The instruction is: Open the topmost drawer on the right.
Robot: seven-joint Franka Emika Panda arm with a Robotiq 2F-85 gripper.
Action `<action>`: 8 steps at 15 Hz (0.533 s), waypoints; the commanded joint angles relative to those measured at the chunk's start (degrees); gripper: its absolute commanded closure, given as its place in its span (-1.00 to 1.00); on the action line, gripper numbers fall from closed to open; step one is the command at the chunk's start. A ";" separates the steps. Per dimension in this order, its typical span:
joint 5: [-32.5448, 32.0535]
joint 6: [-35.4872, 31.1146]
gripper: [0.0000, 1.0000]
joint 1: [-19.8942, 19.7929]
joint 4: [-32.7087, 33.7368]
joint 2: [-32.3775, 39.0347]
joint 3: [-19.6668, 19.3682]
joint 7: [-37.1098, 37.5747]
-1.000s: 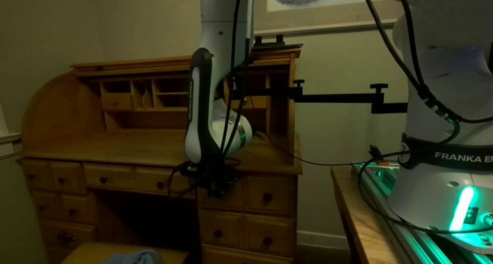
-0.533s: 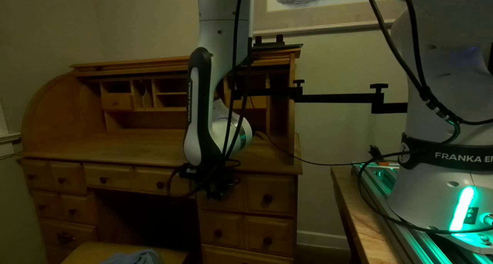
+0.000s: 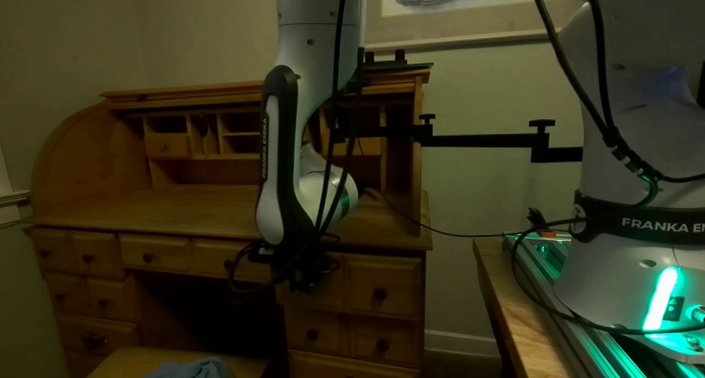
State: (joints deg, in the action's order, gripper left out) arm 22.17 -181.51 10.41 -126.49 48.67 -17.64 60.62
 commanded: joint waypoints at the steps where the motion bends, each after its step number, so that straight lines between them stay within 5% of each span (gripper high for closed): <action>1: 1.94 -0.07 0.80 2.03 -1.61 -1.24 1.18 0.92; 8: 1.88 -0.09 0.80 3.71 -2.16 -1.81 1.55 0.97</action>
State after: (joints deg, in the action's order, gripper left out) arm 22.22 -181.55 12.34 -127.20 48.38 -17.61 60.72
